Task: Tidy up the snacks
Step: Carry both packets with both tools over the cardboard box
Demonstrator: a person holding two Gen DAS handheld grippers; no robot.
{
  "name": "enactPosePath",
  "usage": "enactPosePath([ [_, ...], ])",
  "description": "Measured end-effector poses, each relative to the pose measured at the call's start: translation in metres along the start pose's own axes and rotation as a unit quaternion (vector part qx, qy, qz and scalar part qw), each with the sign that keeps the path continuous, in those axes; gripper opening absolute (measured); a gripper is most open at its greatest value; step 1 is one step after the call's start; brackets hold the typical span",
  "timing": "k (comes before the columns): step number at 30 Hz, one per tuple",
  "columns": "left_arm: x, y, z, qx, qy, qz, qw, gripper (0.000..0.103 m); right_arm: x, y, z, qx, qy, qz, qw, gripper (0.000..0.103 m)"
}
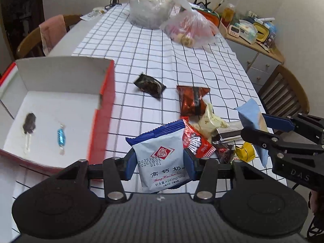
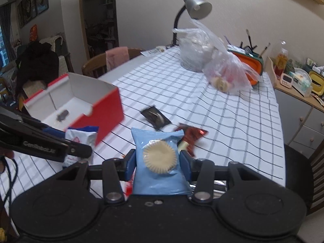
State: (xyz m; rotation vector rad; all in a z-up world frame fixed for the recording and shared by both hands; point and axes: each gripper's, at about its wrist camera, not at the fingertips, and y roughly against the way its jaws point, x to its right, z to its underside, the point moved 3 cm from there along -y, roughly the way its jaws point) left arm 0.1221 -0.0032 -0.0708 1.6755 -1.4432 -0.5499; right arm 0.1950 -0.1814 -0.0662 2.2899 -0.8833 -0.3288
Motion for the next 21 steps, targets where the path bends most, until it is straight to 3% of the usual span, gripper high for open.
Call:
enactPosePath([
  [10, -0.054, 0.036, -0.018, 0.029, -0.025, -0.004, 0.9993, 0.048, -0.072, -0.012, -0.036, 0.020, 0.013, -0.015, 1.000, 0.044],
  [21, -0.135, 0.052, -0.033, 0.039, -0.016, -0.037, 0.9984, 0.048, -0.143, -0.058, -0.065, 0.010, 0.023, -0.029, 0.999, 0.044],
])
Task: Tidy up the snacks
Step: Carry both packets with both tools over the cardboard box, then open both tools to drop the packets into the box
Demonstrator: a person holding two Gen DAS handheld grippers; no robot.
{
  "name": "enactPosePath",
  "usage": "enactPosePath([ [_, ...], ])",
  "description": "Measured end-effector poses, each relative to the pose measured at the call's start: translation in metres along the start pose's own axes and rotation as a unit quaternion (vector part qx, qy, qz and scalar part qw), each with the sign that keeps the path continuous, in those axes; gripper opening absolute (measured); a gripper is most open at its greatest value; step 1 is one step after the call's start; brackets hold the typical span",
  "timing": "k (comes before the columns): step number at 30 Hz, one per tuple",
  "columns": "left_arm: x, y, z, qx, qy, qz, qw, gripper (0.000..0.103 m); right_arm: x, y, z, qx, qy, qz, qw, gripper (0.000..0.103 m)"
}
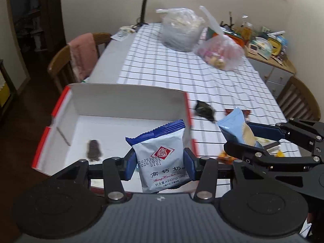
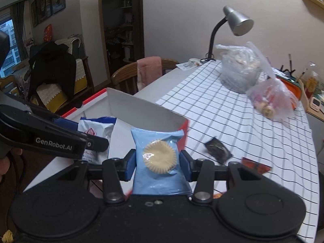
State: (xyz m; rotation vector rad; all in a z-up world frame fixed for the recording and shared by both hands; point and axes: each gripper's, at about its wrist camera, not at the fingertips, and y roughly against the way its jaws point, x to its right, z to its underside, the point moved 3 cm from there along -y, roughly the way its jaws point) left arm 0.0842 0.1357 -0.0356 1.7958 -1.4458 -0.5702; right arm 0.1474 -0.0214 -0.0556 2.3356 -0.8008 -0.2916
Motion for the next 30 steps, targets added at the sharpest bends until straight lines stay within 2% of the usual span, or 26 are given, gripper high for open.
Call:
enactPosePath([
  [9, -0.066, -0.015, -0.016, -0.010, 0.004, -0.040, 0.9991, 0.048, -0.032, -0.054, -0.015, -0.028, 0.004, 0.006, 1.000, 0.044],
  [16, -0.101, -0.051, -0.027, -0.038, -0.018, -0.080, 0.9959, 0.048, -0.046, -0.098, -0.022, -0.063, 0.000, 0.007, 0.998, 0.044],
  [22, -0.116, -0.087, -0.027, -0.074, -0.040, -0.090, 0.9923, 0.048, -0.057, -0.139, -0.016, -0.103, 0.004, 0.012, 0.995, 0.044],
  [27, -0.106, -0.108, -0.021, -0.095, -0.088, -0.079, 0.9884, 0.048, -0.068, -0.161, -0.012, -0.127, 0.023, 0.004, 0.992, 0.044],
  [30, -0.103, -0.119, -0.018, -0.116, -0.096, -0.077, 0.9855, 0.048, -0.073, -0.169, -0.009, -0.143, 0.029, 0.000, 0.989, 0.044],
])
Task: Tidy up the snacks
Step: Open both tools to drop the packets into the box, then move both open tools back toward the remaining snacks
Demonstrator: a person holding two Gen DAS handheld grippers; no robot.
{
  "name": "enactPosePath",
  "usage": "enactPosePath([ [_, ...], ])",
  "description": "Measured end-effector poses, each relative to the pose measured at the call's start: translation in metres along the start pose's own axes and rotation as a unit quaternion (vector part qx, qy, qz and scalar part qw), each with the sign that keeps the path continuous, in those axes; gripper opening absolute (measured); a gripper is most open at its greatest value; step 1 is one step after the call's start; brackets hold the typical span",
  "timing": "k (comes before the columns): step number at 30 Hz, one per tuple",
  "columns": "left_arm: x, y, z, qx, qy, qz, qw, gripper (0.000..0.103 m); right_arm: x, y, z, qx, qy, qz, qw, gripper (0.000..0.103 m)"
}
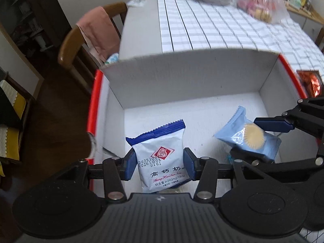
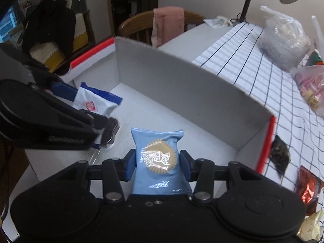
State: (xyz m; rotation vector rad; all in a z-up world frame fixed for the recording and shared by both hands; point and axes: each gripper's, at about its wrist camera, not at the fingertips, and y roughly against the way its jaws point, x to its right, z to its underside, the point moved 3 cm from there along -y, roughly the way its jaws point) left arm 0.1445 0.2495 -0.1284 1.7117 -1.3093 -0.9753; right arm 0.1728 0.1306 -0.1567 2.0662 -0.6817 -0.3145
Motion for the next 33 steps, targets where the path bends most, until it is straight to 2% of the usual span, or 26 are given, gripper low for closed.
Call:
enactPosePath([
  [5, 0.003, -0.011, 0.001, -0.026, -0.010, 0.003, 0.9996, 0.048, -0.005, -0.012, 0.005, -0.028, -0.001, 0.000, 1.000, 0.044],
  [15, 0.001, -0.011, 0.005, -0.027, -0.008, 0.001, 0.9996, 0.048, -0.002, -0.015, 0.007, -0.041, -0.014, -0.007, 0.999, 0.045],
  [33, -0.004, 0.048, 0.011, 0.044, 0.027, 0.030, 0.9982, 0.050, 0.020, 0.058, 0.006, 0.046, -0.075, -0.022, 0.996, 0.056],
])
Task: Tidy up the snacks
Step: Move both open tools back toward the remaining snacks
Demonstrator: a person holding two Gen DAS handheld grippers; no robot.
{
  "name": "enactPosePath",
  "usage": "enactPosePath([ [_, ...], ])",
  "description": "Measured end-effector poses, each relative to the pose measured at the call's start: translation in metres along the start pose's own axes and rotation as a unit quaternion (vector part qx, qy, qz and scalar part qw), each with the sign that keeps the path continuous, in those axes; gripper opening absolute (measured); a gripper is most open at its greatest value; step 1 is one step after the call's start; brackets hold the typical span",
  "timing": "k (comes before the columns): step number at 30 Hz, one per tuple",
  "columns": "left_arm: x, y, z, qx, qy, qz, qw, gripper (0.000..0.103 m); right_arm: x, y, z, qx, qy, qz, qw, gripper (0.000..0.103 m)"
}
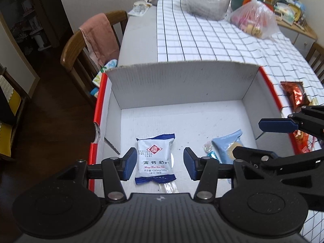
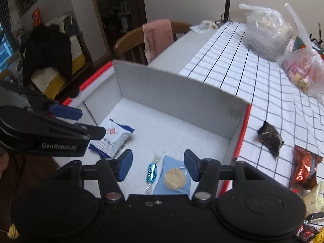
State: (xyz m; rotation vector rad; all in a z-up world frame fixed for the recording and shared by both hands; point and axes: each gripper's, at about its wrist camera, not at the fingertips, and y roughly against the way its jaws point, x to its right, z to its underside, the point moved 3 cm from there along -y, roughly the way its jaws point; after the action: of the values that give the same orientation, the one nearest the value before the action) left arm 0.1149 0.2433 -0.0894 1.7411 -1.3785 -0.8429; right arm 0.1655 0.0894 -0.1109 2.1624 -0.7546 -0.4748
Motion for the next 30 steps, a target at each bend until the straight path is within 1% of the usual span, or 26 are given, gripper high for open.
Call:
enactPosePath([
  [7, 0.006, 0.028, 0.003, 0.033, 0.007, 0.015, 0.9993, 0.054, 0.004, 0.038, 0.002, 0.041, -0.015, -0.002, 0.999, 0.063],
  [9, 0.008, 0.037, 0.005, 0.044, 0.007, 0.017, 0.9988, 0.054, 0.006, 0.050, 0.003, 0.055, -0.020, -0.005, 0.998, 0.063],
  [12, 0.013, 0.050, 0.006, 0.059, 0.010, 0.026, 0.9979, 0.056, 0.011, 0.068, 0.004, 0.073, -0.027, -0.008, 0.997, 0.069],
  [14, 0.017, 0.058, 0.006, 0.070, 0.012, 0.030, 0.9970, 0.062, 0.014, 0.079, 0.007, 0.085, -0.030, -0.011, 0.996, 0.074],
  [16, 0.020, 0.065, 0.007, 0.080, 0.012, 0.037, 0.9961, 0.063, 0.017, 0.088, 0.011, 0.095, -0.033, -0.010, 0.995, 0.078],
  [19, 0.029, 0.075, 0.008, 0.092, 0.010, 0.045, 0.9947, 0.064, 0.024, 0.102, 0.016, 0.107, -0.040, -0.012, 0.993, 0.082],
  [20, 0.033, 0.079, 0.009, 0.096, 0.010, 0.048, 0.9942, 0.067, 0.026, 0.106, 0.018, 0.111, -0.043, -0.013, 0.993, 0.085],
  [24, 0.047, 0.090, 0.011, 0.113, 0.009, 0.061, 0.9916, 0.070, 0.034, 0.123, 0.027, 0.126, -0.052, -0.017, 0.990, 0.087],
  [26, 0.056, 0.094, 0.012, 0.120, 0.006, 0.068, 0.9904, 0.071, 0.039, 0.130, 0.033, 0.133, -0.058, -0.017, 0.989, 0.094],
  [30, 0.076, 0.102, 0.016, 0.132, -0.001, 0.081, 0.9879, 0.073, 0.050, 0.145, 0.044, 0.149, -0.068, -0.019, 0.986, 0.098],
])
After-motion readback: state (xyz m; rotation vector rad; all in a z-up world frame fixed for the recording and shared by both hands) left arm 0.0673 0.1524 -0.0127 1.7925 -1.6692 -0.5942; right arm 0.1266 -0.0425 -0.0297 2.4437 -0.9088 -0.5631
